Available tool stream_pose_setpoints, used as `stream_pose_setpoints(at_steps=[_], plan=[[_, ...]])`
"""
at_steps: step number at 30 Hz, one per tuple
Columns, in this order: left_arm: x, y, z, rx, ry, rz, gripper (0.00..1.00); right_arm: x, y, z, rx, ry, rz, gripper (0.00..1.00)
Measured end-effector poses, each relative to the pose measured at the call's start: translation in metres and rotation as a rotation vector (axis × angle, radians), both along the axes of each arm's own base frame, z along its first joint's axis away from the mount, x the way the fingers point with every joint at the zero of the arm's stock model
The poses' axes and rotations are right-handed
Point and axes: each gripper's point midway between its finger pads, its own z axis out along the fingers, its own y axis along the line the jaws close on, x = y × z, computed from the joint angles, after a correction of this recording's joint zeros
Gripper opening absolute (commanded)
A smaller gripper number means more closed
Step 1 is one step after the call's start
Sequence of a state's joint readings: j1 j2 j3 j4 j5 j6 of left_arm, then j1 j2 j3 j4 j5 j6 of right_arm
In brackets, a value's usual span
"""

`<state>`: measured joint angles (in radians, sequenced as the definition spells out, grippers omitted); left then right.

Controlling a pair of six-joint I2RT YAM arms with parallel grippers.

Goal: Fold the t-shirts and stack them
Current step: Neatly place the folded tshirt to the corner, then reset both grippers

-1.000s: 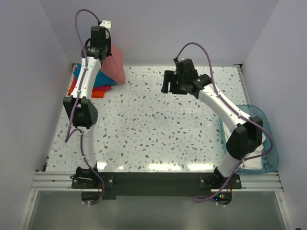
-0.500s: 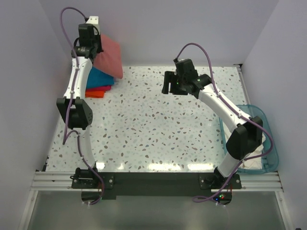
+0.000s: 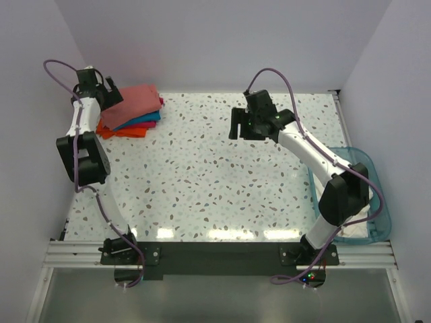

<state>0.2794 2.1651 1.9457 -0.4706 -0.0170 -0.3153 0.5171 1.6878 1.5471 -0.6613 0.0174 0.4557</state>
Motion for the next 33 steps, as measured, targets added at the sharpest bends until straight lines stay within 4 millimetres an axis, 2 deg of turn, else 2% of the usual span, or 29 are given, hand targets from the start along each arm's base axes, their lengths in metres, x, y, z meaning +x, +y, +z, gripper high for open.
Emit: stream_pose_setpoints(at_steps=[2, 4, 6, 9, 12, 15, 18, 21, 23, 26, 29, 33], plan=[[-0.003, -0.014, 0.0, -0.026, 0.002, -0.014, 0.99, -0.003, -0.002, -0.003, -0.005, 0.006, 0.001, 0.74], [-0.001, -0.028, 0.019, -0.039, -0.044, -0.03, 0.99, -0.005, -0.003, -0.001, -0.004, 0.002, 0.002, 0.75], [-0.003, -0.041, 0.047, -0.042, -0.104, -0.05, 0.99, -0.007, -0.004, 0.002, 0.0, -0.007, 0.002, 0.75], [-0.017, -0.063, 0.105, -0.044, -0.229, -0.08, 0.99, -0.008, -0.005, 0.008, 0.006, -0.02, 0.001, 0.75], [-0.041, -0.087, 0.149, -0.04, -0.341, -0.111, 0.99, -0.01, -0.008, 0.011, 0.008, -0.035, -0.005, 0.75], [-0.078, -0.13, 0.168, -0.052, -0.396, -0.17, 0.99, -0.017, -0.013, 0.015, 0.012, -0.05, -0.01, 0.75], [-0.121, -0.195, 0.164, -0.072, -0.418, -0.292, 0.99, -0.025, -0.018, 0.022, 0.023, -0.071, -0.011, 0.75], [-0.172, -0.259, 0.136, -0.091, -0.383, -0.438, 0.99, -0.04, -0.028, 0.032, 0.039, -0.103, -0.015, 0.75], [-0.202, -0.289, 0.118, -0.103, -0.353, -0.525, 0.99, -0.054, -0.036, 0.038, 0.055, -0.135, -0.02, 0.75], [-0.243, -0.317, 0.092, -0.099, -0.318, -0.613, 0.99, -0.077, -0.049, 0.046, 0.089, -0.187, -0.023, 0.77], [-0.281, -0.335, 0.066, -0.108, -0.286, -0.683, 0.99, -0.101, -0.064, 0.042, 0.101, -0.213, -0.033, 0.77], [-0.308, -0.344, 0.042, -0.123, -0.246, -0.734, 0.99, -0.117, -0.077, 0.03, 0.096, -0.222, -0.05, 0.77]])
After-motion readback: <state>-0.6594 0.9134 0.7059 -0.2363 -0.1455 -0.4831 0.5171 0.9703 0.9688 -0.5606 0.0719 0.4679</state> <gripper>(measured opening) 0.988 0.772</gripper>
